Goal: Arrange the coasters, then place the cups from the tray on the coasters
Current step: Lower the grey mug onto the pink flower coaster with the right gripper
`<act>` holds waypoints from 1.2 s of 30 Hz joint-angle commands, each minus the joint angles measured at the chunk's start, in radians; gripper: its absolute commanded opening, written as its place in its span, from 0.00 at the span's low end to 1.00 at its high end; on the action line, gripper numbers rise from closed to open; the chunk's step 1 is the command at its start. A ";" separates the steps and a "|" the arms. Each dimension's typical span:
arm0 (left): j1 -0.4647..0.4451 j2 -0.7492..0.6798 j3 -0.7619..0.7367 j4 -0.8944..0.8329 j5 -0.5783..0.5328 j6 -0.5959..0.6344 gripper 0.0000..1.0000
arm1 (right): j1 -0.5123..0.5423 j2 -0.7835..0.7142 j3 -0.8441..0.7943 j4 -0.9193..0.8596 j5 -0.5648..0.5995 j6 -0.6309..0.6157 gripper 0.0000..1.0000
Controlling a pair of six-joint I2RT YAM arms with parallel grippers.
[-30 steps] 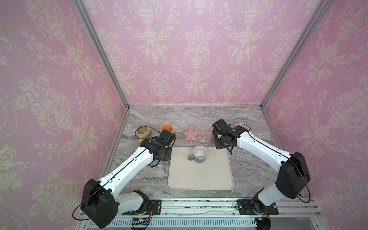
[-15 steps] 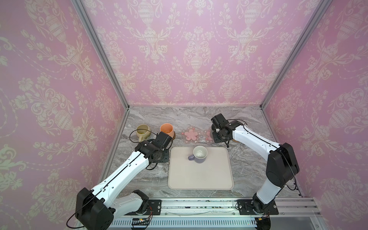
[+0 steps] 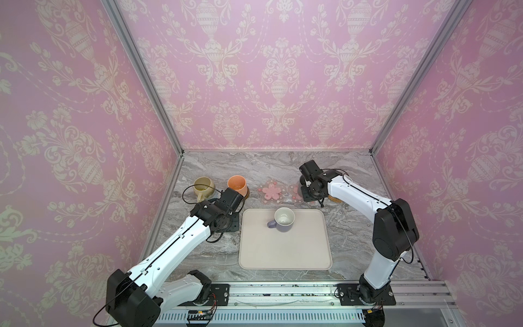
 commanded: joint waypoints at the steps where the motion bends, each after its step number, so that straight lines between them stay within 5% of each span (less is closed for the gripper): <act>1: -0.010 -0.021 -0.021 -0.024 -0.001 -0.026 0.37 | -0.006 -0.020 0.027 0.048 0.013 0.002 0.00; 36: -0.010 0.111 0.000 0.052 0.017 0.024 0.37 | -0.021 0.077 0.105 0.021 0.011 0.026 0.00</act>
